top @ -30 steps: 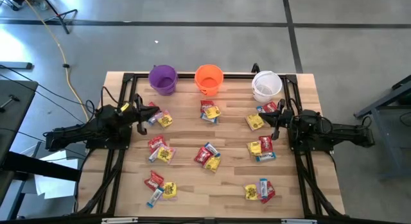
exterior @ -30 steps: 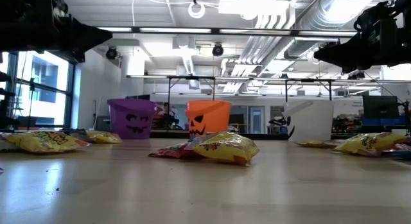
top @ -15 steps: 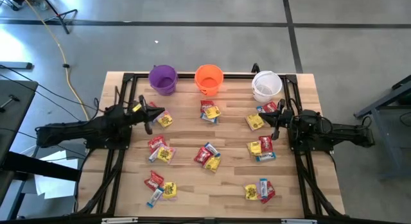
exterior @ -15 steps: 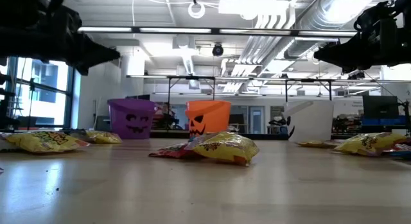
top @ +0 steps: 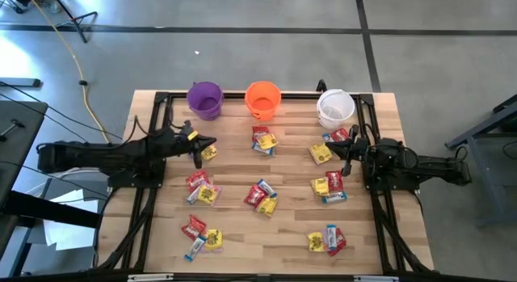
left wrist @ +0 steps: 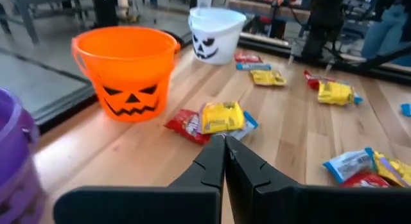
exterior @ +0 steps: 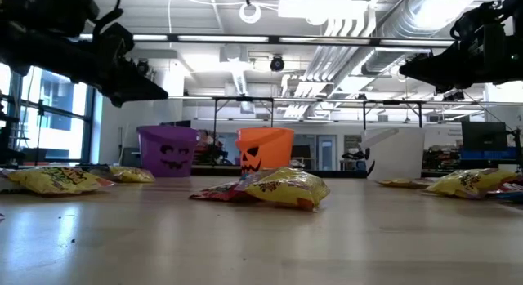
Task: Sort candy
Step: Put the yellow candy into the orange bucket
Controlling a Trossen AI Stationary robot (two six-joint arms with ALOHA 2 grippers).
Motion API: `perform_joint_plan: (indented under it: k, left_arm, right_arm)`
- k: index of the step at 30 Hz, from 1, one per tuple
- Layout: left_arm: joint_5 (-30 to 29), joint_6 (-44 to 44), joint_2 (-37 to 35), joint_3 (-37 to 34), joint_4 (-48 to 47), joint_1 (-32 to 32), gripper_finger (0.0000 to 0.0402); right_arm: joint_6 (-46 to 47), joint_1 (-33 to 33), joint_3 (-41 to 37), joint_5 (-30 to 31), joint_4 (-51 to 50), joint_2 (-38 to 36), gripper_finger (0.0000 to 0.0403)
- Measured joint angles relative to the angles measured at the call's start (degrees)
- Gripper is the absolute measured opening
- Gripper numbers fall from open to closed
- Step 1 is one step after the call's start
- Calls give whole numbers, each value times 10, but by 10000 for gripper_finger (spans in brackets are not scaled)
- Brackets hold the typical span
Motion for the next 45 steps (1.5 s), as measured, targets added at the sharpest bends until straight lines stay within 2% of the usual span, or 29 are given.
perform_joint_plan:
  k: [3,7,10,14,21,24,30,40,45]
  left_arm:
    - [-10,-10,35,23,-1,-26,0]
    - [-55,-5,85,63,-22,-69,0]
    - [-89,-8,119,94,-59,-90,0]
    - [-97,-28,158,132,-115,-96,0]
    - [-40,-70,201,188,-197,-96,0]
    - [-38,-71,215,201,-222,-96,0]
    - [-22,-71,233,204,-263,-95,0]
    - [68,-75,234,206,-326,-91,0]
    - [79,-75,234,252,-432,-66,0]
  right_arm:
    - [0,0,0,0,0,0,0]
    - [0,0,0,0,0,0,0]
    - [0,0,0,0,0,0,0]
    - [0,0,0,0,0,0,0]
    - [0,0,0,0,0,0,0]
    - [0,0,0,0,0,0,0]
    - [0,0,0,0,0,0,0]
    - [0,0,0,0,0,0,0]
    - [0,0,0,0,0,0,0]
